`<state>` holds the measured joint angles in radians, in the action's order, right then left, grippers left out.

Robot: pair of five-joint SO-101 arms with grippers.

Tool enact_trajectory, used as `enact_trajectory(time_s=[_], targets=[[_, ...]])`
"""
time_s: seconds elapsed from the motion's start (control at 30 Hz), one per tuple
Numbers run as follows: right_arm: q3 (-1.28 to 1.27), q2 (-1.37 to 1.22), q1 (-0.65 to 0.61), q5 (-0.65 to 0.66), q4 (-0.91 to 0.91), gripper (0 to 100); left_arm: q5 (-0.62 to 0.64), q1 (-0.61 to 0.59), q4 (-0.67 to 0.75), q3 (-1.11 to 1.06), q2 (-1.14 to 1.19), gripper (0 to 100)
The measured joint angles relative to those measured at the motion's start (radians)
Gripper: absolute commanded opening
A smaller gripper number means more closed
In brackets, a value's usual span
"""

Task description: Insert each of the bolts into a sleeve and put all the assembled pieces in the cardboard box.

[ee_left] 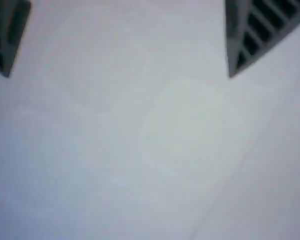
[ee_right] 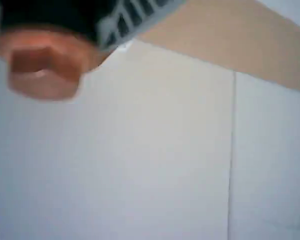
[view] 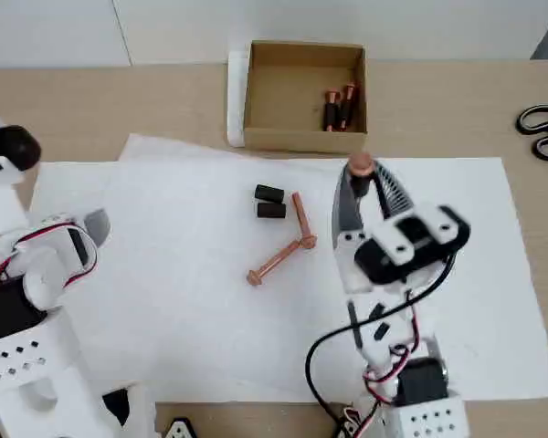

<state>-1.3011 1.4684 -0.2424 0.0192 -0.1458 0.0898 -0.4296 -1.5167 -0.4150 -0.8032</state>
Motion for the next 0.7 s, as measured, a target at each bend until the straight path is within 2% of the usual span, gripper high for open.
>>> enact_trajectory(time_s=[0.23, 0.5, 0.7], targets=[[0.453, -0.609, 0.043, 0.000, 0.163, 0.3, -0.017, -0.003, -0.058, -0.014, -0.002, 26], [0.996, -1.410, 0.043, 0.000, 0.175, 0.3, -0.018, -0.011, -0.112, -0.014, -0.002, 26], [1.324, -1.883, 0.044, 0.000, 0.175, 0.3, -0.018, -0.011, -0.112, -0.014, -0.002, 26]])
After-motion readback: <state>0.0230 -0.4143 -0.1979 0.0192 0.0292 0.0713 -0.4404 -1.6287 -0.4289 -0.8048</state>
